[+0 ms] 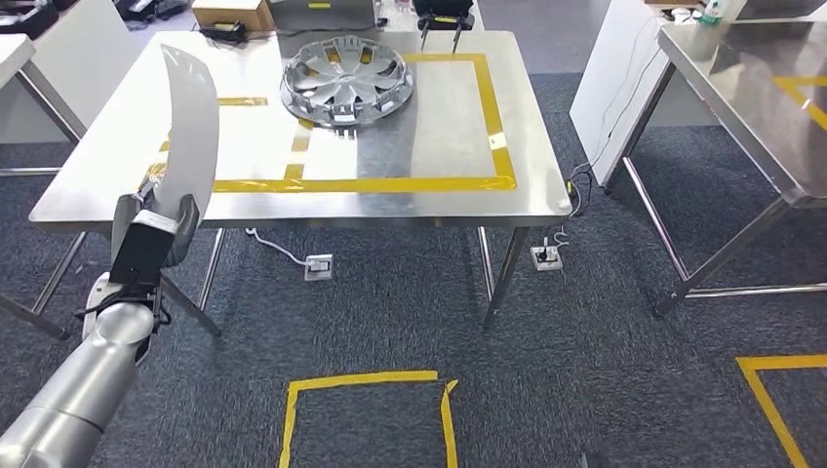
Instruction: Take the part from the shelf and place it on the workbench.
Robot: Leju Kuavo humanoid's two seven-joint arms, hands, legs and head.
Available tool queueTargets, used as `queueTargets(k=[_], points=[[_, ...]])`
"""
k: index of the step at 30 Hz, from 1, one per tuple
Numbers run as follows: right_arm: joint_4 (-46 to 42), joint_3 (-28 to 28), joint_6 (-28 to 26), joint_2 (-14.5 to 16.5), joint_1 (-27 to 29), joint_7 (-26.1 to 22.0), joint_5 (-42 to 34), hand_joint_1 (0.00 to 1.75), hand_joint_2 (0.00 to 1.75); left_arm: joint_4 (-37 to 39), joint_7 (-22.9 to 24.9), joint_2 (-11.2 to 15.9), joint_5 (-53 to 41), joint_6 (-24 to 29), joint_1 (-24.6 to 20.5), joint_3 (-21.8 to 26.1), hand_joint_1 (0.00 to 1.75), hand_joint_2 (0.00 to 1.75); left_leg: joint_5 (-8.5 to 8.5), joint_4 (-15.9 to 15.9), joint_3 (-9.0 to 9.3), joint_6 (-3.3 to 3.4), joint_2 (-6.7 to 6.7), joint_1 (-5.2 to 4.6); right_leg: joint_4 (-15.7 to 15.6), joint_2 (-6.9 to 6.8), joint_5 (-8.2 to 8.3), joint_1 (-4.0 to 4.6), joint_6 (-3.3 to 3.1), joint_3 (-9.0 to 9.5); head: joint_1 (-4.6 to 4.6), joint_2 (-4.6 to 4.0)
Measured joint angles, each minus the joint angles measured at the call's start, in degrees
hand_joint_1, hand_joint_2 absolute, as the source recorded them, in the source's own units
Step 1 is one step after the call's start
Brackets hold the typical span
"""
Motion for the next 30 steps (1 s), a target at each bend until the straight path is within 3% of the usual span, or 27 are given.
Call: queueTargets(k=[2, 3, 4, 6, 7, 8, 12, 14, 17, 18, 19, 20, 22, 23, 24, 27, 30], points=[[0.00, 0.00, 0.17, -0.14, 0.04, -0.34, 0.43, 0.00, 0.00, 0.05, 0.44, -0.32, -0.54, 0.49, 0.03, -0.03, 1.75, 1.75, -0.52, -0.04, 0.49, 0.40, -0.20, -0.12, 7.22, 0.15, -1.78, 0.12, 0.17, -4.96, 0.09, 0.00], [0.00, 0.00, 0.30, -0.20, 0.10, -0.49, 0.63, 0.00, 0.00, 0.04, 0.56, -0.40, -0.76, 0.65, 0.24, -0.05, 1.75, 1.75, -0.83, -0.01, 0.81, 0.47, -0.36, -0.20, 9.09, 0.20, -1.40, 0.16, 0.20, -6.77, 0.13, 0.00], [0.00, 0.00, 0.41, -0.23, 0.16, -0.57, 0.81, 0.00, 0.00, 0.01, 0.63, -0.44, -0.94, 0.77, 0.47, -0.08, 1.75, 1.75, -1.20, 0.03, 1.25, 0.46, -0.53, -0.27, 8.70, 0.23, 0.27, 0.20, 0.16, -7.50, 0.15, 0.00], [0.00, 0.00, 0.58, -0.26, 0.21, -0.63, 1.12, 0.00, 0.00, -0.20, 0.72, -0.45, -1.29, 0.99, 0.82, -0.11, 1.75, 1.75, -2.10, 0.18, 2.30, 0.29, -0.81, -0.35, 2.23, 0.29, 5.82, 0.28, -0.17, -5.97, 0.17, 0.00], [0.01, 0.00, 0.64, -0.30, 0.20, -0.62, 1.25, 0.00, 0.00, -0.31, 0.74, -0.43, -1.45, 1.10, 0.90, -0.12, 1.75, 1.75, -2.55, 0.28, 2.68, 0.11, -0.90, -0.46, -1.33, 0.36, 7.87, 0.42, -0.45, -4.66, 0.15, 0.00], [0.01, 0.01, 0.69, -0.34, 0.15, -0.61, 1.37, 0.00, 0.00, -0.40, 0.78, -0.40, -1.63, 1.16, 0.96, -0.12, 1.75, 1.75, -2.89, 0.38, 2.84, -0.13, -1.03, -0.54, -4.10, 0.39, 8.76, 0.54, -0.76, -3.45, 0.13, 0.00], [0.00, 0.02, 1.10, -0.43, 0.05, -0.49, 2.04, 0.00, 0.00, -1.44, 0.98, 0.14, -2.61, 1.52, 2.06, -0.12, 1.75, 1.75, -3.42, 0.18, 3.02, -1.35, -1.23, -0.55, -6.82, 0.39, 8.03, 0.59, -1.79, -1.78, 0.08, 0.00], [-0.01, 0.02, 1.31, -0.41, 0.07, -0.52, 2.26, 0.00, 0.00, -2.31, 0.95, 0.49, -3.00, 1.63, 2.65, -0.11, 1.75, 1.75, -4.46, 2.21, 2.16, -2.04, -0.82, -0.51, -7.48, 0.30, 7.86, 0.21, -2.30, -0.88, -0.21, 0.00], [-0.01, 0.02, 1.46, -0.43, 0.11, -0.66, 2.31, 0.00, 0.00, -2.83, 1.16, 1.04, -3.48, 1.62, 3.60, -0.10, 1.75, 1.75, -7.60, 12.29, -3.84, -3.05, -0.35, 0.16, -7.75, 0.23, 7.04, -0.09, -2.74, 0.38, -0.55, 0.00], [0.00, 0.02, 1.49, -0.43, 0.17, -0.69, 2.31, 0.00, 0.00, -2.85, 1.30, 1.20, -3.65, 1.60, 4.01, -0.10, 1.75, 1.75, -7.66, 14.79, -5.74, -3.33, -0.29, 0.44, -7.74, 0.24, 6.65, -0.20, -2.66, 0.83, -0.56, 0.00], [0.00, 0.02, 1.49, -0.43, 0.24, -0.73, 2.28, 0.00, 0.00, -2.87, 1.40, 1.29, -3.82, 1.55, 4.32, -0.10, 1.75, 1.75, -6.56, 15.12, -6.59, -3.55, -0.23, 0.69, -7.73, 0.25, 6.26, -0.34, -2.48, 1.33, -0.55, 0.00], [0.00, 0.02, 1.48, -0.43, 0.27, -0.79, 2.24, 0.00, 0.00, -2.89, 1.44, 1.34, -4.03, 1.48, 4.46, -0.10, 1.75, 1.75, -4.46, 13.24, -6.30, -3.73, -0.13, 0.90, -7.72, 0.26, 5.85, -0.52, -2.22, 1.88, -0.55, 0.00], [0.00, 0.02, 1.47, -0.46, 0.26, -1.00, 2.12, 0.00, 0.00, -2.89, 1.45, 1.32, -4.48, 1.34, 4.32, -0.10, 1.75, 1.75, 0.28, 5.98, -3.59, -4.07, 0.22, 1.21, -7.71, 0.27, 4.92, -0.84, -1.47, 3.00, -0.60, 0.00], [0.00, 0.02, 1.44, -0.50, 0.21, -1.09, 2.08, 0.00, 0.00, -2.84, 1.48, 1.20, -4.76, 1.30, 4.07, -0.11, 1.75, 1.75, 1.42, 2.78, -2.17, -3.93, 0.35, 1.18, -7.66, 0.27, 4.50, -0.86, -1.01, 3.31, -0.74, 0.00], [0.00, 0.02, 1.40, -0.54, 0.18, -1.12, 2.07, 0.00, 0.00, -2.78, 1.52, 0.97, -5.00, 1.29, 3.86, -0.14, 1.75, 1.75, 1.70, 0.90, -1.32, -3.64, 0.43, 1.09, -7.69, 0.26, 4.24, -0.80, -0.57, 3.46, -0.77, 0.00], [0.00, 0.02, 1.23, -0.53, 0.12, -0.75, 2.07, 0.00, 0.00, -2.67, 1.80, 0.11, -5.69, 1.49, 3.53, -0.23, 1.75, 1.75, 0.73, 0.21, -1.03, -2.09, 0.23, 0.81, -8.14, 0.13, 3.86, -0.79, 0.61, 3.66, -0.58, 0.00], [0.00, 0.02, 1.14, -0.50, 0.02, -0.48, 2.13, 0.00, 0.00, -2.71, 2.05, -0.60, -6.25, 1.59, 3.05, -0.25, 1.75, 1.75, 0.23, -0.03, -0.39, -0.82, 0.07, 0.88, -5.30, 0.09, 2.33, -0.92, 1.14, 2.53, -0.31, 0.00]])
